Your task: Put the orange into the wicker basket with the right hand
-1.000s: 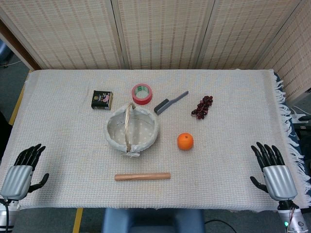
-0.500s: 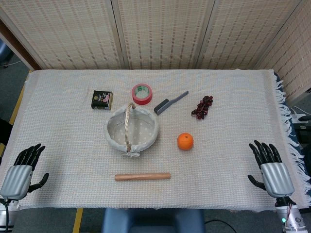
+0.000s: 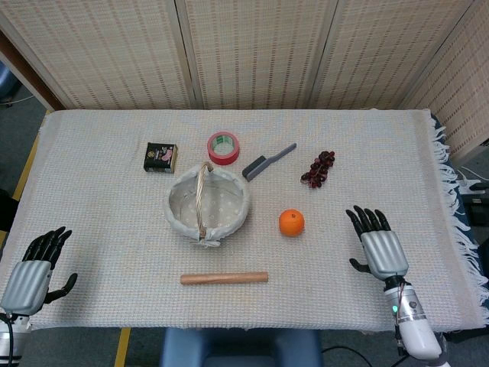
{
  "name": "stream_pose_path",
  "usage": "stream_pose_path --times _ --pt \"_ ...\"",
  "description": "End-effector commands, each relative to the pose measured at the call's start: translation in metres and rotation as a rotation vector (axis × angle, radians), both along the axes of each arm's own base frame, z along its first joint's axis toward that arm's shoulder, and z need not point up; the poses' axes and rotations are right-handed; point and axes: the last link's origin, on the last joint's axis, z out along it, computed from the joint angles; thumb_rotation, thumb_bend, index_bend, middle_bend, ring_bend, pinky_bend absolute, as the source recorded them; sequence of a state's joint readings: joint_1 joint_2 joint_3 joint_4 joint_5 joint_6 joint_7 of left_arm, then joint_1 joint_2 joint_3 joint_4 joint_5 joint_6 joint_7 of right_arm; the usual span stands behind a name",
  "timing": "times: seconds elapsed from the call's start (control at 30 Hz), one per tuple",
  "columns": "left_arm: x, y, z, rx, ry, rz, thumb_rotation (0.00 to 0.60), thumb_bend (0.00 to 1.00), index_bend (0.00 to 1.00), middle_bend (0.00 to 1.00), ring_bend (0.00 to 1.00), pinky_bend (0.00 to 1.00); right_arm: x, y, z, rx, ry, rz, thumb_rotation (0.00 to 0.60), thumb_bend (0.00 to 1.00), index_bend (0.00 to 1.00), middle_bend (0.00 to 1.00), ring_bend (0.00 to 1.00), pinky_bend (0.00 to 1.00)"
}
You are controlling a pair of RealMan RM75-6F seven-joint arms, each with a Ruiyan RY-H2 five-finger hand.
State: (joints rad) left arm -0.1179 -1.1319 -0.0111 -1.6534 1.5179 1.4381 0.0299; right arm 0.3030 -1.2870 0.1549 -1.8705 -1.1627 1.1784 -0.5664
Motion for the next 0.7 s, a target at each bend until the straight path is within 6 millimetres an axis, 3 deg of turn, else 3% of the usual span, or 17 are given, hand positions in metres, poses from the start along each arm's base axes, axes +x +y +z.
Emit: stream_pose_path --times 0.03,0.37,0.7 --pt "0.000 0.000 0.000 0.000 -0.001 0.000 0.600 0.35 0.00 0.00 0.00 0.08 0.045 -0.024 -0.039 0.084 -0.060 0.006 0.600 0.10 0.00 0.00 0.00 0.01" --pt "-0.001 0.000 0.001 -0.005 -0.011 0.009 0.600 0.35 0.00 0.00 0.00 0.08 0.091 -0.061 -0.088 0.086 -0.058 -0.020 0.600 0.10 0.00 0.00 0.00 0.01" --pt "-0.001 0.001 0.001 -0.009 -0.023 0.015 0.600 0.35 0.00 0.00 0.00 0.08 0.099 -0.078 -0.115 0.092 -0.026 -0.079 0.600 0.10 0.00 0.00 0.00 0.03"
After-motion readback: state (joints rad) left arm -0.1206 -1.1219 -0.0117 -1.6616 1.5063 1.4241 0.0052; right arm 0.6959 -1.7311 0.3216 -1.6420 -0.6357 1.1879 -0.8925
